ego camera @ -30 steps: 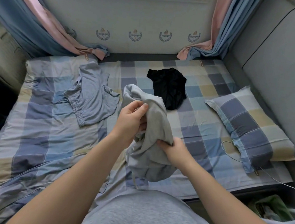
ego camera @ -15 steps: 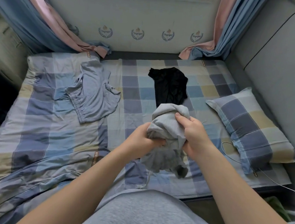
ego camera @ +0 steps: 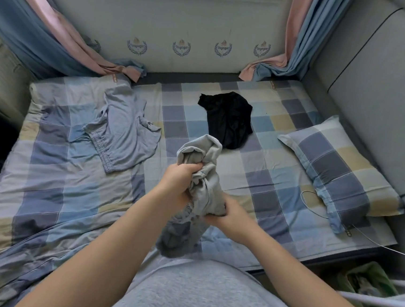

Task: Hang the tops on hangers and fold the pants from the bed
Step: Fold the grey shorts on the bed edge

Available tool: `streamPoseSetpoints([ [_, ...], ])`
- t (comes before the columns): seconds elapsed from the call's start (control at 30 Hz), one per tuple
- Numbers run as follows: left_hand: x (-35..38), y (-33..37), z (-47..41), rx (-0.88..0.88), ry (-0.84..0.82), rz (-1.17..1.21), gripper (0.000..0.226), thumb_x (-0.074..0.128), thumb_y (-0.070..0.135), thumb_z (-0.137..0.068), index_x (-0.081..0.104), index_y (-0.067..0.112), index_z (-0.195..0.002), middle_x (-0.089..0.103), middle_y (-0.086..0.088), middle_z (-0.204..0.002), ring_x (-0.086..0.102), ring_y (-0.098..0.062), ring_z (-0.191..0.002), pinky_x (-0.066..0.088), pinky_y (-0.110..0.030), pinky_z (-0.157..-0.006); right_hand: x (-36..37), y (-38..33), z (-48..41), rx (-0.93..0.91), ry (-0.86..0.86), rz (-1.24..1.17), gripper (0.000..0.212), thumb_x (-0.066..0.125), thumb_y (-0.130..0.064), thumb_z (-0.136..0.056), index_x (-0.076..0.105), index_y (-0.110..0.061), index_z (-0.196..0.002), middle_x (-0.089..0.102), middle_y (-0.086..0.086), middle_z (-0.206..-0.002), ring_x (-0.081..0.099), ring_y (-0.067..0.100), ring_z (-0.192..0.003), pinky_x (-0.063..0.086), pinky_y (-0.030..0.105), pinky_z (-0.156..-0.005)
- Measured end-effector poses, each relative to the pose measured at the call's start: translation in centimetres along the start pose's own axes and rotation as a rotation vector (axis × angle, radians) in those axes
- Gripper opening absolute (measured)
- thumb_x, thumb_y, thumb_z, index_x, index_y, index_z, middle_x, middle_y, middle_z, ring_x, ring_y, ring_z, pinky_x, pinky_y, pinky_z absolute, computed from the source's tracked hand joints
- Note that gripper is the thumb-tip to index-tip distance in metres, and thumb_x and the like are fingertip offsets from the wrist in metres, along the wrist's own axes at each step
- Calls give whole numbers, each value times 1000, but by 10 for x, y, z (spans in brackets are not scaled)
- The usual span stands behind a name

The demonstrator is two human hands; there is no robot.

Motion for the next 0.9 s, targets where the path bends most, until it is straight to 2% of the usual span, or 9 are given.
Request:
streamPoseSetpoints([
  [0.07,-3,1,-2,-7,-19,12,30,61,19,-99,68,0,-120,72,-20,-114,71,-31,-100,59,-42,-88,-9,-5,-3,-19,56,-9,24,74,-12,-87,70,-16,-110,76,2,-104,69,11,-97,56,45,-92],
  [0.17,-8,12,-4,70,-83,-63,38,61,44,-96,69,13,-116,77,-9,-100,74,-23,-89,59,-33,-70,-28,-23,-3,-70,150,-127,19,71,-3,-90,70,-9,-108,75,13,-102,69,16,-91,58,40,-83],
  [0.3,-8,12,2,214,-224,-545,62,74,69,-72,63,30,-120,71,8,-111,69,-11,-100,49,-25,-78,-52,-55,-5,-155,248,-206,15,71,-3,-89,69,-13,-100,74,1,-85,70,9,-80,56,24,-67],
  [0.4,6,-6,7,271,-339,-725,73,87,49,-59,59,27,-123,69,1,-115,70,-12,-104,57,-35,-90,-56,-76,-8,-187,225,-215,15,72,-4,-89,68,-8,-104,73,12,-92,70,17,-85,58,35,-79],
  [0.53,21,-5,12,449,-327,-830,51,78,37,-68,59,30,-115,71,2,-109,69,-21,-102,55,-49,-92,-52,-92,-8,-186,47,-152,27,66,3,-89,70,-7,-113,72,21,-105,70,34,-98,55,46,-91],
  [0.63,18,3,11,563,-228,-921,31,70,32,-79,62,25,-108,72,4,-100,67,-19,-97,55,-50,-86,-52,-94,-6,-192,-52,-39,34,66,9,-86,72,-13,-111,74,17,-102,70,26,-93,56,39,-86],
  [0.77,21,-2,11,597,-265,-963,27,73,27,-88,64,28,-113,72,8,-105,65,-16,-100,54,-37,-85,-70,-74,-14,-177,60,256,29,61,10,-86,71,-16,-94,67,0,-82,59,12,-75,47,25,-68],
  [0.83,12,1,7,588,-214,-940,13,69,19,-92,60,28,-93,66,9,-86,59,-15,-81,45,-31,-67,-85,-51,-21,-120,144,424,27,60,8,-86,71,-15,-96,62,1,-89,57,18,-83,42,25,-72],
  [0.9,-6,10,-3,569,-66,-918,26,57,6,-94,45,21,-77,50,3,-70,45,-19,-67,31,-32,-56,-103,-26,-25,-57,239,571,24,59,6,-86,71,-14,-95,57,2,-93,56,25,-90,41,28,-76],
])
Point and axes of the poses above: each hand's wrist, its own z-axis away from the middle knuckle, its own x-axis out of the palm, y = z × x, the point moved 10 cm from there along -z, towards the middle knuckle
